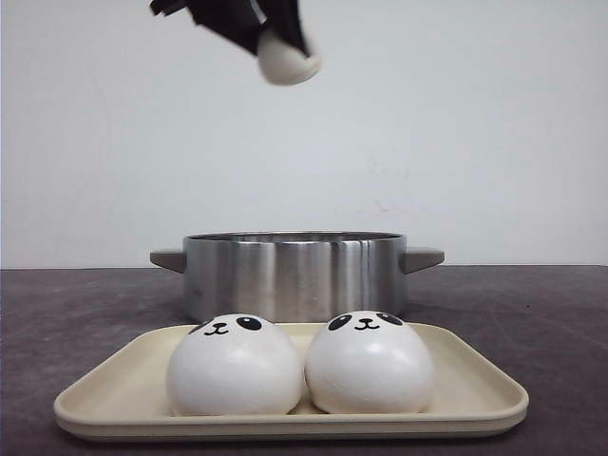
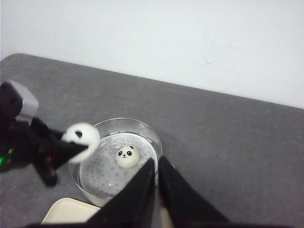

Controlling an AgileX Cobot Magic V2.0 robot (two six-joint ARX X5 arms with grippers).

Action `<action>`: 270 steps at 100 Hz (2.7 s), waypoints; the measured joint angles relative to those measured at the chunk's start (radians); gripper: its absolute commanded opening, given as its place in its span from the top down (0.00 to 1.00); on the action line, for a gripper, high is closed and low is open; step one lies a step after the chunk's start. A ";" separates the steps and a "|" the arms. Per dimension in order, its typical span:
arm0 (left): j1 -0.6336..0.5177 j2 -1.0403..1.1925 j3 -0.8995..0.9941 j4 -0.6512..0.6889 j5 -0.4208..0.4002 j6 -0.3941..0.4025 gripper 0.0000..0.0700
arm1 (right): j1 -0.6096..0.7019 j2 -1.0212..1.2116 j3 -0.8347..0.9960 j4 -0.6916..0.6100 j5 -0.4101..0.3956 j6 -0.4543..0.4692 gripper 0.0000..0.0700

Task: Steam buns
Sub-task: 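Carry the bun with the left gripper into the pot and release, then raise the open left gripper away from the pot, then grasp another panda bun from the tray with the right gripper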

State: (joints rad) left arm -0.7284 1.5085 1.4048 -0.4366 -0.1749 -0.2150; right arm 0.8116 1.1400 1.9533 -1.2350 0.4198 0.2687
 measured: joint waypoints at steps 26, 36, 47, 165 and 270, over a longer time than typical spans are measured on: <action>0.121 0.132 0.000 0.062 0.049 0.005 0.99 | 0.000 0.000 0.000 -0.007 0.000 -0.001 0.99; 0.136 0.183 0.000 0.074 0.063 0.003 0.98 | 0.000 0.000 0.000 -0.009 0.000 -0.005 0.99; 0.148 0.248 0.000 0.087 0.069 0.003 0.98 | 0.000 0.000 0.000 -0.009 0.000 -0.007 0.99; 0.167 0.415 0.190 -0.086 0.068 -0.024 0.21 | 0.000 0.003 -0.014 -0.066 0.048 -0.010 0.99; 0.157 -0.486 0.217 -0.417 0.067 -0.012 0.39 | 0.045 0.121 -0.887 0.421 -0.376 0.228 0.51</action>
State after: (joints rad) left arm -0.5716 1.0222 1.6222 -0.8532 -0.1078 -0.2272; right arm 0.8570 1.2606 1.0668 -0.8143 0.0437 0.4965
